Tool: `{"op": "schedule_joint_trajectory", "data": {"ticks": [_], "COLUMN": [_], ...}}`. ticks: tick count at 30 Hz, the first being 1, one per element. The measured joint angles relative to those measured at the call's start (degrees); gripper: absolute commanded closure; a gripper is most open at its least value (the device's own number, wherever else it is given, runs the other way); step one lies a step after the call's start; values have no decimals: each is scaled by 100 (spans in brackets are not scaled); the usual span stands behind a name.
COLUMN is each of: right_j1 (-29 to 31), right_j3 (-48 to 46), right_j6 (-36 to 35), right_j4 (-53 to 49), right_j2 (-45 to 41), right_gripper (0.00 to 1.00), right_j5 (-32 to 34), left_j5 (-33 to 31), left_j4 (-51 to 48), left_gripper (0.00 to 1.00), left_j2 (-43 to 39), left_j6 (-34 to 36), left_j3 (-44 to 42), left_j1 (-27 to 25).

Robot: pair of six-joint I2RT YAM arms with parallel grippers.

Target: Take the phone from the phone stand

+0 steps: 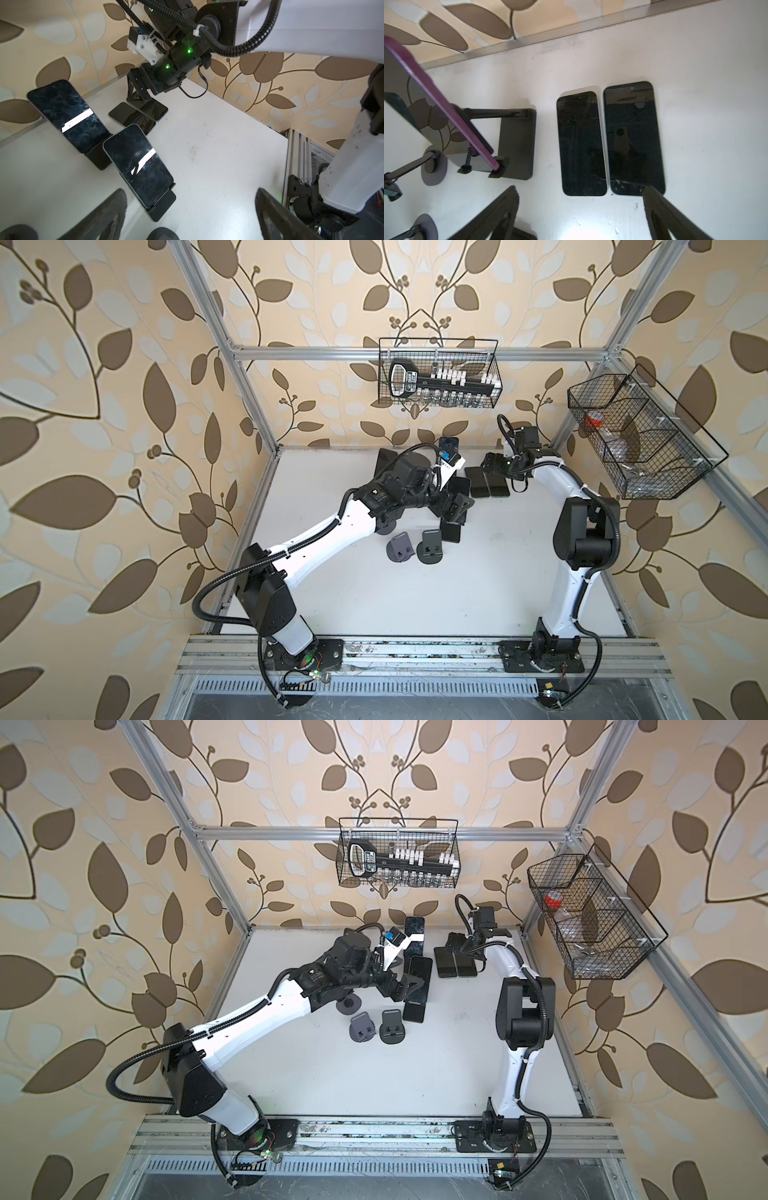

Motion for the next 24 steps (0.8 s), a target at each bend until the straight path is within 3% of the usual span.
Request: {"op": "schedule_joint_trajectory", "data": {"ticks": [11, 24], "right_j1": [767, 1871], "right_j3": [-42, 852], "right_j6": [402, 748], "right_j4": [-66, -769], "right_j2": [-623, -638], "right_gripper": [7, 8], "right_j5": [188, 1268], "left_j5": [-363, -916], "left_j4": [-146, -614], "left_gripper": [1, 1], "left_j2": [-1499, -3528], "left_j6": [195, 883], "left_j3": [-903, -2055], "left_j1": [0, 0]}}
